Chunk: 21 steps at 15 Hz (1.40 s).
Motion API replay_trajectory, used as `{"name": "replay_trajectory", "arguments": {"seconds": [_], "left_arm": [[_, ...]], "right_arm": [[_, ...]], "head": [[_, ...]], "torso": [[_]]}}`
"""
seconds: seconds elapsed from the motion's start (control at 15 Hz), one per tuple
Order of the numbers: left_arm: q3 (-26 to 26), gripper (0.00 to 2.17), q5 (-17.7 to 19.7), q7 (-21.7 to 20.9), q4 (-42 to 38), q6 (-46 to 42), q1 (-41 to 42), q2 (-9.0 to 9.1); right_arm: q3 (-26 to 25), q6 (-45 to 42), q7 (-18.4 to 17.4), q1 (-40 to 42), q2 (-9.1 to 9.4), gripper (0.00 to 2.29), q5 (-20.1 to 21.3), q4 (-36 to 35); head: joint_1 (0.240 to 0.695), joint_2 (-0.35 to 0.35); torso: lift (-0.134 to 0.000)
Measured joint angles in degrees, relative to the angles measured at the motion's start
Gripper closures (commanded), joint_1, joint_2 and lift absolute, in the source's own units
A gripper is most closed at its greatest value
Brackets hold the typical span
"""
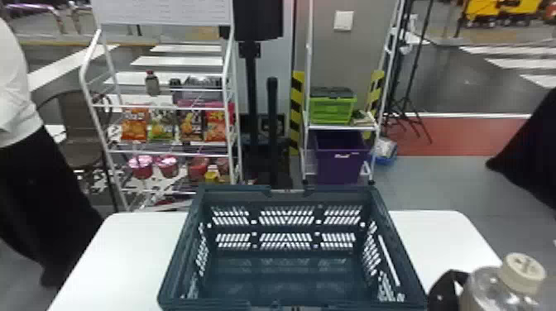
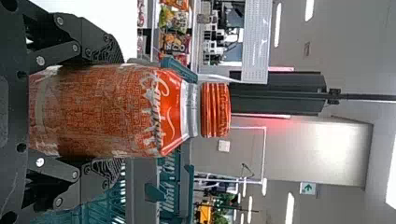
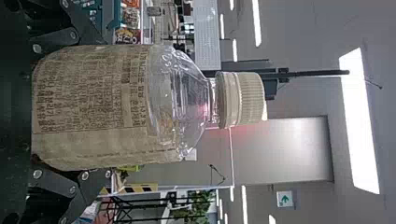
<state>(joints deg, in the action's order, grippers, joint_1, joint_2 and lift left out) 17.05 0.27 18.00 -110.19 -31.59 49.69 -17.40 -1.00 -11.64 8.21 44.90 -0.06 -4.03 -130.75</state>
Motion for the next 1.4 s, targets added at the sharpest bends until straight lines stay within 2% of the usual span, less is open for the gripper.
{"name": "replay_trajectory", "arguments": {"seconds": [0.13, 0.4, 0.6, 0.73, 1.07, 1.4], "left_arm": [[0.2, 2.14, 0.0, 0.0, 0.1, -0.9, 0.1, -0.02], [0.4, 2.14, -0.1, 0.1, 0.4, -1.5, 0.1, -0.13], [0.4, 2.14, 0.1, 0.2, 1.0, -3.0, 0.0, -0.09], [0.4, 2.14, 0.1, 0.3, 1.5, -3.7, -0.1, -0.06], [0.4, 2.14, 0.7, 0.3, 1.9, -3.7, -0.6, -0.09], [0.4, 2.14, 1.4, 0.3, 2.0, -3.4, -1.3, -0.19]], "right_arm": [[0.7, 6.7, 0.0, -3.8, 0.05, 1.96, 0.5, -0.8], [4.1, 25.7, -1.5, -13.3, 0.01, 1.96, 1.8, -2.3], [7.8, 43.3, -5.7, -23.4, -2.16, 1.96, 1.8, -3.1], [10.1, 53.0, -7.4, -30.1, -2.95, 1.96, 1.4, -2.9], [14.7, 72.7, -8.3, -42.9, -2.57, 1.96, 1.0, 0.4], [16.9, 89.1, -9.9, -54.1, -1.12, 1.95, -1.3, 8.1]], "head": [[0.499, 0.000], [0.499, 0.000], [0.499, 0.000], [0.499, 0.000], [0.499, 0.000], [0.499, 0.000]], "torso": [[0.000], [0.000], [0.000], [0.000], [0.000], [0.000]]}}
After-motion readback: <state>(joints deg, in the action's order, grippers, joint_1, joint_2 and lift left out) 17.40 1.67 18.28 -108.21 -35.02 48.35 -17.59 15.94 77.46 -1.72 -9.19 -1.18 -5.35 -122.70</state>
